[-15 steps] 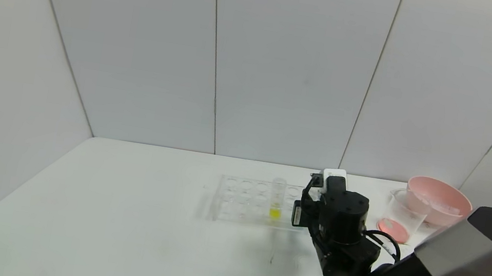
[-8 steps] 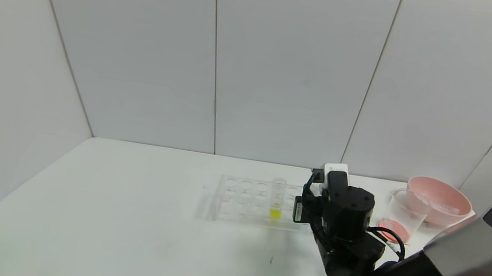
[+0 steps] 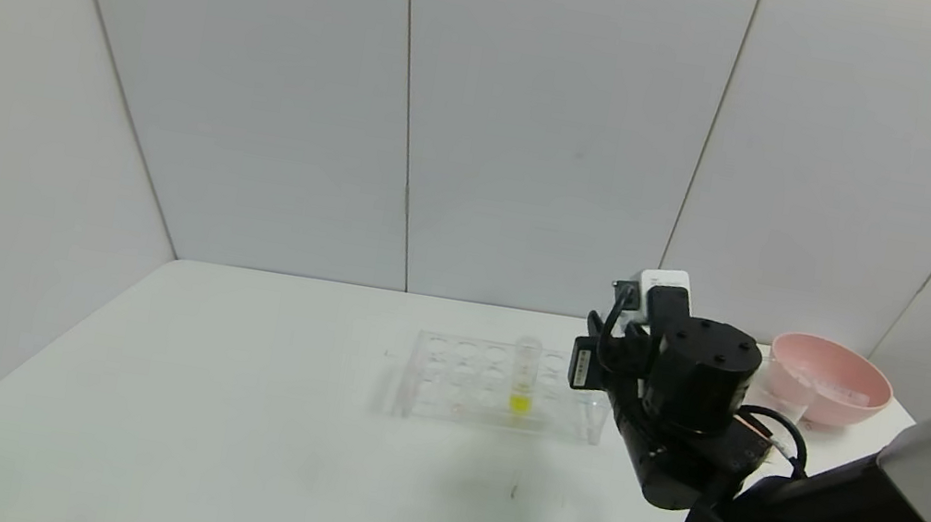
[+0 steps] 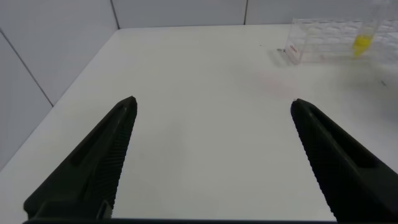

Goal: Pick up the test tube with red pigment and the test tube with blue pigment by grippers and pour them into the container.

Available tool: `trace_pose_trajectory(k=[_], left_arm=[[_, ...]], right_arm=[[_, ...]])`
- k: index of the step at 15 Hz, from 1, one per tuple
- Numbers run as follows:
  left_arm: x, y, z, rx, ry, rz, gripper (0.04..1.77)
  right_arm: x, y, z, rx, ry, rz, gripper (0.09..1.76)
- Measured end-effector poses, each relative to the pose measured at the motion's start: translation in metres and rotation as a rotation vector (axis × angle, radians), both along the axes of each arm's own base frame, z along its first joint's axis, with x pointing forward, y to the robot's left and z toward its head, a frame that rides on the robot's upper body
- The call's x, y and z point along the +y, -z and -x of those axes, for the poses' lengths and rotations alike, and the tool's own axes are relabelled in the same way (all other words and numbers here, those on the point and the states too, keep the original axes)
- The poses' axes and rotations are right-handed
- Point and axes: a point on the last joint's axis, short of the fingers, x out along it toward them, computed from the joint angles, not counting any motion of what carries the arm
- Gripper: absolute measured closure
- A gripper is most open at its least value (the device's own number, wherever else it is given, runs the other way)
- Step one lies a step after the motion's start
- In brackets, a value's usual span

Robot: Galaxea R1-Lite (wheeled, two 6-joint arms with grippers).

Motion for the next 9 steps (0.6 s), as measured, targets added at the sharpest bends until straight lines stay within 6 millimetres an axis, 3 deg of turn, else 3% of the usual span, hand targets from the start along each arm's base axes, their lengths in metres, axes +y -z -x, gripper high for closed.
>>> trace_pose_trajectory(k=[6,9], left_arm=[[0.000,0.000,0.000,0.000,0.000,0.000,0.05],[0.000,0.000,0.000,0.000,0.000,0.000,0.05]], right_arm=[[-0.003,-0.007,0.004,-0.009,-0.003,-0.007,1.35],[-0.018,-0.017,0.013,0.008,-0.056,0.004,1.35]])
